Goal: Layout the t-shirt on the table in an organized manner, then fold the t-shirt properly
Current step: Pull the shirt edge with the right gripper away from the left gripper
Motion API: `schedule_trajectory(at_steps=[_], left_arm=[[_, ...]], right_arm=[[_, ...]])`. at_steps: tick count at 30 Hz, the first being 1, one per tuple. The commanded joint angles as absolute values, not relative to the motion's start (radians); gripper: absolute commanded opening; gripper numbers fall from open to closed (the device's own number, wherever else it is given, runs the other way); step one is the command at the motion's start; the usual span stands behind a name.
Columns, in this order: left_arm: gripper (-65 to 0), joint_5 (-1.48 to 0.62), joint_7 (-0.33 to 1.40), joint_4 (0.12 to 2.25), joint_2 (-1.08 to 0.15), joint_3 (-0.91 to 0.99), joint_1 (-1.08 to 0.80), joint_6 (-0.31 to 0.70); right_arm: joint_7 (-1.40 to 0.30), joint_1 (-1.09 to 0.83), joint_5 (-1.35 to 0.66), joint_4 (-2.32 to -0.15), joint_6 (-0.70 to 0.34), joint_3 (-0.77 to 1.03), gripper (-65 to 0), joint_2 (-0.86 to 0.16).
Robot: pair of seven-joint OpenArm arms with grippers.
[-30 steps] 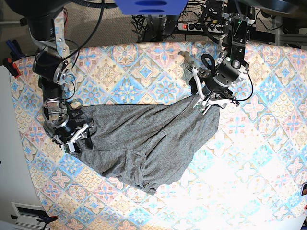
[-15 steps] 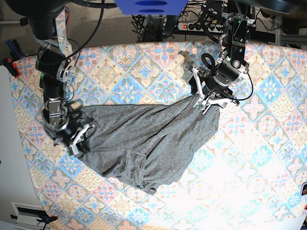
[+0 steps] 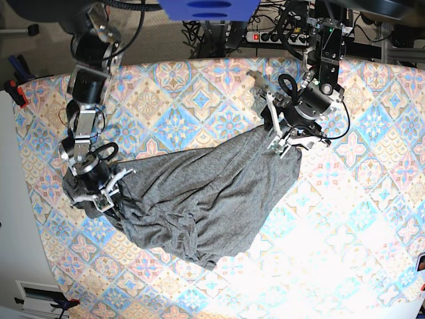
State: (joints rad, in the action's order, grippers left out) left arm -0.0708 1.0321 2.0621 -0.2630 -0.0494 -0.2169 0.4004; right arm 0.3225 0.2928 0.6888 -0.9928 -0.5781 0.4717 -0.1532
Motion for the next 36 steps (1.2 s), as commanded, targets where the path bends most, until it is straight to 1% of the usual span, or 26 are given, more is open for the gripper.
schedule_trajectory(at_steps=[1,3,5,7,9,10,12,14,18,21,25,28,30,32,33,34,36], left_arm=[[-31.6,-0.074,1.013,2.077,-0.265,-0.047,-0.208,0.398],[-31.6,-0.074,1.013,2.077,-0.265,-0.048,-0.208,0.400],[-31.6,-0.074,1.013,2.077,-0.265,-0.048,-0.208,0.400],[-31.6,-0.074,1.013,2.072,-0.265,-0.048,-0.208,0.401],[-31.6,-0.074,1.012,2.068,-0.265,-0.048,-0.208,0.401],[-31.6,-0.074,1.012,2.064,-0.265,-0.048,-0.208,0.401],[-31.6,-0.076,1.012,2.063,-0.254,-0.050,-0.208,0.401],[-31.6,-0.067,1.012,2.061,-0.242,-0.045,-0.206,0.403],[-31.6,-0.070,1.012,2.061,-0.237,-0.048,-0.206,0.403],[-31.6,-0.074,1.012,2.055,-0.237,-0.050,-0.206,0.403],[-31.6,-0.071,1.013,2.049,-0.237,-0.050,-0.189,0.404],[-31.6,-0.074,1.013,2.049,-0.237,-0.050,-0.186,0.404],[-31.6,-0.074,1.013,2.048,-0.237,-0.050,-0.186,0.404],[-31.6,-0.074,1.013,2.048,-0.237,-0.050,-0.186,0.404],[-31.6,-0.074,1.013,2.048,-0.237,-0.050,-0.186,0.404],[-31.6,-0.074,1.013,2.048,-0.237,-0.050,-0.186,0.404],[-31.6,-0.074,1.013,2.048,-0.237,-0.051,-0.186,0.404]], right_arm=[[0.334,0.291,0.668,-1.032,-0.575,0.493,-65.0,-0.160],[0.286,0.259,0.654,-1.095,-0.573,0.573,-65.0,-0.128],[0.292,0.223,0.699,-1.122,-0.582,0.581,-65.0,-0.090],[0.302,0.214,0.716,-1.107,-0.572,0.615,-65.0,-0.081],[0.266,0.205,0.671,-1.122,-0.556,0.711,-65.0,-0.061],[0.260,0.199,0.673,-1.152,-0.568,0.739,-65.0,-0.042],[0.289,0.159,0.731,-1.207,-0.631,0.716,-65.0,-0.022],[0.323,0.143,0.728,-1.234,-0.638,0.722,-65.0,-0.012],[0.288,0.134,0.653,-1.288,-0.651,0.865,-65.0,0.024],[0.295,0.062,0.661,-1.313,-0.694,0.863,-65.0,0.036],[0.289,0.030,0.662,-1.319,-0.694,0.835,-64.7,0.050],[0.292,0.028,0.662,-1.343,-0.698,0.837,-43.2,0.050],[0.294,0.015,0.659,-1.377,-0.698,0.837,-30.0,0.051],[0.295,0.008,0.657,-1.412,-0.698,0.831,-20.3,0.051],[0.295,0.008,0.657,-1.426,-0.698,0.831,-16.7,0.051],[0.295,0.010,0.657,-1.437,-0.698,0.831,-14.9,0.051],[0.295,0.013,0.657,-1.442,-0.698,0.829,-14.5,0.051]])
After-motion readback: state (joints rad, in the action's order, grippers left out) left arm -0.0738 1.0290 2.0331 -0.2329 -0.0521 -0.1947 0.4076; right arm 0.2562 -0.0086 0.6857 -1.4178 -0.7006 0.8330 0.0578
